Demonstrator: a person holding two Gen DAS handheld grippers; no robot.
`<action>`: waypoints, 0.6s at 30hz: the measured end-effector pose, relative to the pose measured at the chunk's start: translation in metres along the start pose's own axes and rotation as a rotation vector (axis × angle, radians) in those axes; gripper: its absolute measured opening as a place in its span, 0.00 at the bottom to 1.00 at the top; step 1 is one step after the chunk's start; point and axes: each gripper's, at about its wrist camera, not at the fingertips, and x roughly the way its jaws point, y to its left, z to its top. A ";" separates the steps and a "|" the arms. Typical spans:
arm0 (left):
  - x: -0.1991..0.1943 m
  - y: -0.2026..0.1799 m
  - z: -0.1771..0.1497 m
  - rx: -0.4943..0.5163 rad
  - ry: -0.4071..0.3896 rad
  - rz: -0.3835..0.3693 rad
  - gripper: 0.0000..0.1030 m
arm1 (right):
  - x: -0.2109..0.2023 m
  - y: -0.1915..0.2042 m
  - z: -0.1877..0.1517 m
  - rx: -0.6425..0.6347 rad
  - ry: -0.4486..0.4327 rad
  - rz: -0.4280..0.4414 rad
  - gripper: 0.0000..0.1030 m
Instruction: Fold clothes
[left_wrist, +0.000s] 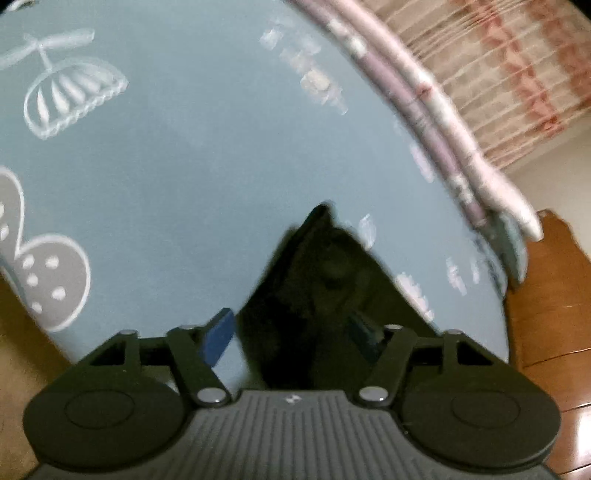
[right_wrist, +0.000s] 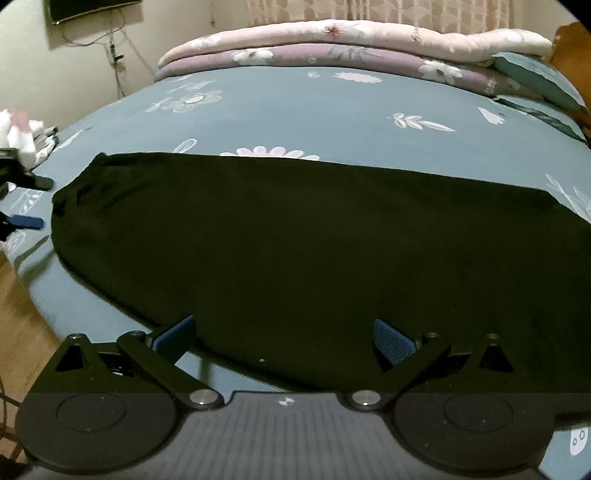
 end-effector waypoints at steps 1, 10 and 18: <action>0.004 -0.002 0.001 0.007 0.015 -0.011 0.48 | 0.000 -0.001 0.000 0.006 -0.001 0.004 1.00; 0.031 -0.014 -0.002 0.057 0.038 0.020 0.07 | -0.007 -0.004 -0.004 0.004 -0.004 0.002 1.00; 0.006 -0.012 -0.011 0.065 -0.017 0.026 0.04 | -0.003 -0.010 -0.005 0.028 0.007 -0.001 1.00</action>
